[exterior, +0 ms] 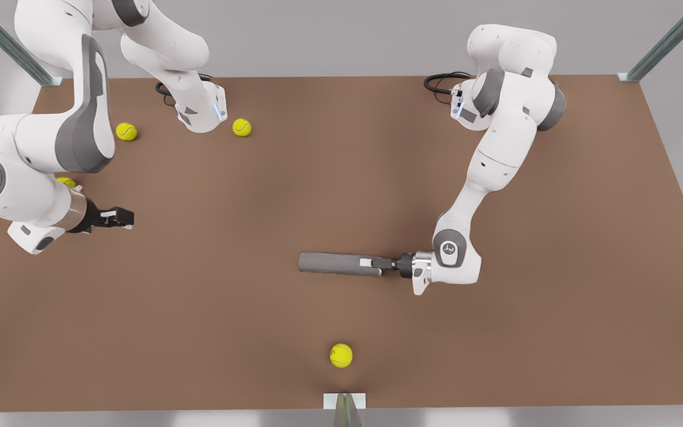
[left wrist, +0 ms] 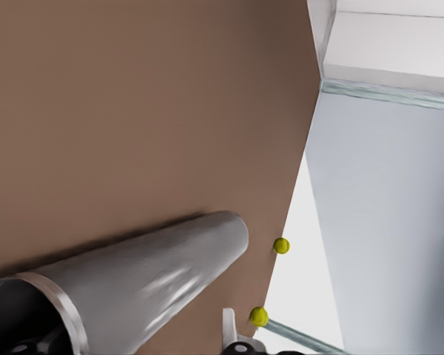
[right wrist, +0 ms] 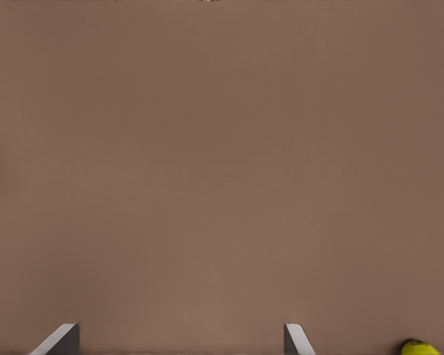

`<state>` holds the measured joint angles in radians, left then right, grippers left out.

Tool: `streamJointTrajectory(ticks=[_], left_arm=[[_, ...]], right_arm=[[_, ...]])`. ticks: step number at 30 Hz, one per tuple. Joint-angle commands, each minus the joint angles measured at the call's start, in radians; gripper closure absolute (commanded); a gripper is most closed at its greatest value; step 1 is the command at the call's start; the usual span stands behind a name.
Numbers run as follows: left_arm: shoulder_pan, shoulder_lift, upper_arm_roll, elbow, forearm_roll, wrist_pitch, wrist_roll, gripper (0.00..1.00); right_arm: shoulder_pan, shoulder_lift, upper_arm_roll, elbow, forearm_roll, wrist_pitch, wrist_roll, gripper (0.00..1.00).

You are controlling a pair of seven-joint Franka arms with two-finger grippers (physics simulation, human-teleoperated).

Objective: Put the tennis tube upright

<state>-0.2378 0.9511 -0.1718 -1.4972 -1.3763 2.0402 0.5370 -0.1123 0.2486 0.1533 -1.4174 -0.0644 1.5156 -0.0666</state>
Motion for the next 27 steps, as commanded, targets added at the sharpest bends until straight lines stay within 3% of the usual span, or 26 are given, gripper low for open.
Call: streamJointTrajectory(ticks=[1,7,27], left_arm=[[0.0,0.0,0.0,0.0,0.0,0.0,0.0,0.33],[0.0,0.0,0.0,0.0,0.0,-0.015,-0.008,0.5],[0.008,-0.018,0.003,0.005,0.003,-0.097,-0.008,0.74]], right_arm=[[-0.001,0.0,0.0,0.0,0.0,0.0,-0.001,0.0],[0.0,0.0,0.0,-0.003,0.0,-0.009,-0.001,0.0],[0.005,0.003,0.0,-0.005,0.0,-0.02,-0.001,0.0]])
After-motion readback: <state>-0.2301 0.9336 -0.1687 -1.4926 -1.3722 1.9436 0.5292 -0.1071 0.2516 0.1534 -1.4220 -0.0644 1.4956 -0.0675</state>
